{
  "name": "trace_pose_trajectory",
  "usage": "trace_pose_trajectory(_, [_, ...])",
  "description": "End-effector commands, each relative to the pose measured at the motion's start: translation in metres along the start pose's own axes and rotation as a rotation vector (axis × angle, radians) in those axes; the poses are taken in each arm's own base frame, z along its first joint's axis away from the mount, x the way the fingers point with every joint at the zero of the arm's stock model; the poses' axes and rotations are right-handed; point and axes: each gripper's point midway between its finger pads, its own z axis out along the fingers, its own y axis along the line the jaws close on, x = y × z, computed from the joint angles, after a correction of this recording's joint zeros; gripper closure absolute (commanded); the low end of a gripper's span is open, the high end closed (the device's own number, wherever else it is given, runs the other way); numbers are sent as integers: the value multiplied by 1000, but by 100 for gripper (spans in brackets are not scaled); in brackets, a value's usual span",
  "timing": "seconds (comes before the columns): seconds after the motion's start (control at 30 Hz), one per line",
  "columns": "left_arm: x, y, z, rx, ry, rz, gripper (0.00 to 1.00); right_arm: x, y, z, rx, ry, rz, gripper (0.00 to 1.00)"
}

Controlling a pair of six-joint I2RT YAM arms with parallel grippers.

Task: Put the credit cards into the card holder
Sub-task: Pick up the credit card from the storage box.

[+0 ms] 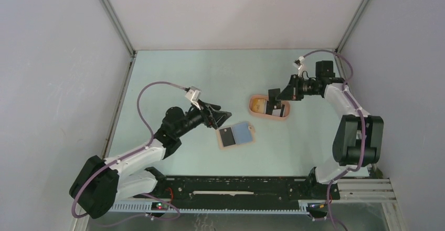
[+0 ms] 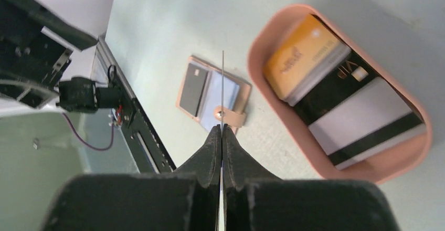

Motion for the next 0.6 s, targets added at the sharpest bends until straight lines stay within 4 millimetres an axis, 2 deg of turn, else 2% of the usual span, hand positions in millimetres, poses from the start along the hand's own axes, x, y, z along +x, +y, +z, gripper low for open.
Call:
trace_pose_trajectory(0.0, [-19, -32, -11, 148, -73, -14, 18, -10, 64, -14, -125, -36, -282, 100])
trace_pose_trajectory(0.1, [-24, -44, -19, 202, -107, -32, 18, 1, 104, -11, -196, -16, -407, 100])
trace_pose_trajectory(0.27, [-33, -62, -31, 299, -174, -69, 17, 29, 159, -12, -345, 29, -569, 100])
trace_pose_trajectory(0.33, [-40, -71, -37, 348, -219, -83, 17, 36, 172, -14, -403, 38, -595, 100])
trace_pose_trajectory(0.47, [-51, -84, -45, 434, -301, -120, 18, 47, 184, -14, -478, 60, -618, 100])
trace_pose_trajectory(0.57, [-49, -86, -38, 455, -293, -157, 21, 54, 190, -12, -517, 80, -626, 100])
